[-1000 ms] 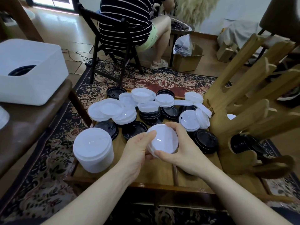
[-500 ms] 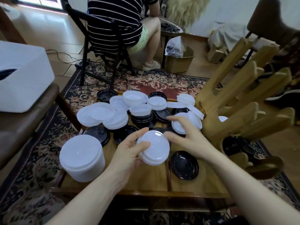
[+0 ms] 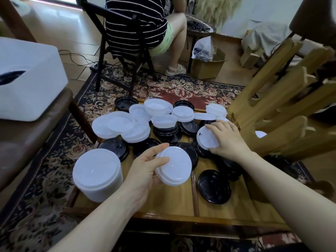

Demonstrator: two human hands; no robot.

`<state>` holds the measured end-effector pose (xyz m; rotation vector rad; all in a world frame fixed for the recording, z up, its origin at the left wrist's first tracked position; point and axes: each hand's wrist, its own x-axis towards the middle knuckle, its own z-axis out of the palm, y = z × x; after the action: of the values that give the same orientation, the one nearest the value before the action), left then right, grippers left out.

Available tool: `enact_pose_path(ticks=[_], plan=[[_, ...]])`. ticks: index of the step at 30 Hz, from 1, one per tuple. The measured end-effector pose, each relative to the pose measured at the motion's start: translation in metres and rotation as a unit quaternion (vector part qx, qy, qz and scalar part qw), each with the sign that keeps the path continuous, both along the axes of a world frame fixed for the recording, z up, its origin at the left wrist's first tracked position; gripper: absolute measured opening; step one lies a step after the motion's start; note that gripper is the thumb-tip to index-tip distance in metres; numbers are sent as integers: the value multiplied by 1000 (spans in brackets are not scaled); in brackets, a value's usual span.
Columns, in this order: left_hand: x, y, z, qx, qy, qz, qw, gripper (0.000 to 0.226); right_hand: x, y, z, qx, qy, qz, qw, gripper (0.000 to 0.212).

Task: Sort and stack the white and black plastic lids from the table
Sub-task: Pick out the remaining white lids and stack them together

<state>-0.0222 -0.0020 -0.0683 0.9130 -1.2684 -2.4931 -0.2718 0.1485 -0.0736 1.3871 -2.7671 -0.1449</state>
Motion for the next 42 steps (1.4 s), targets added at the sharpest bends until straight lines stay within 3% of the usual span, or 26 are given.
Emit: enact_pose_path(ticks=[4, 6, 9, 12, 17, 19, 23, 26, 32, 36, 39, 42], plan=[[-1, 1, 1, 5, -1, 7, 1000, 32, 28, 6, 13, -155, -47, -3, 987, 78], [-1, 3, 3, 9, -3, 11, 1000, 29, 50, 6, 25, -245, -168, -24, 955, 78], [0, 6, 7, 12, -8, 15, 1000, 24, 85, 6, 42, -317, -381, -32, 868, 76], [1, 8, 9, 14, -18, 27, 999, 22, 110, 10, 48, -303, -440, 7, 845, 76], [1, 12, 13, 22, -8, 18, 1000, 37, 124, 12, 41, -202, -400, 98, 889, 77], [2, 12, 14, 24, -4, 11, 1000, 45, 125, 9, 38, -196, -398, 105, 890, 77], [4, 11, 11, -15, 12, -14, 1000, 36, 124, 4, 37, -196, -396, 119, 889, 77], [4, 10, 8, -43, 21, -29, 998, 49, 124, 2, 35, -194, -396, 123, 889, 76], [4, 11, 6, -53, 20, -18, 998, 39, 124, 3, 33, -194, -405, 118, 886, 70], [3, 11, 5, -48, 22, -21, 998, 38, 105, 7, 40, -247, -418, 65, 872, 55], [2, 11, 5, -50, 17, -16, 998, 37, 69, 15, 34, -313, -319, -57, 893, 49], [2, 10, 5, -46, 11, -18, 999, 37, 37, 23, 21, -282, -209, -169, 921, 55]])
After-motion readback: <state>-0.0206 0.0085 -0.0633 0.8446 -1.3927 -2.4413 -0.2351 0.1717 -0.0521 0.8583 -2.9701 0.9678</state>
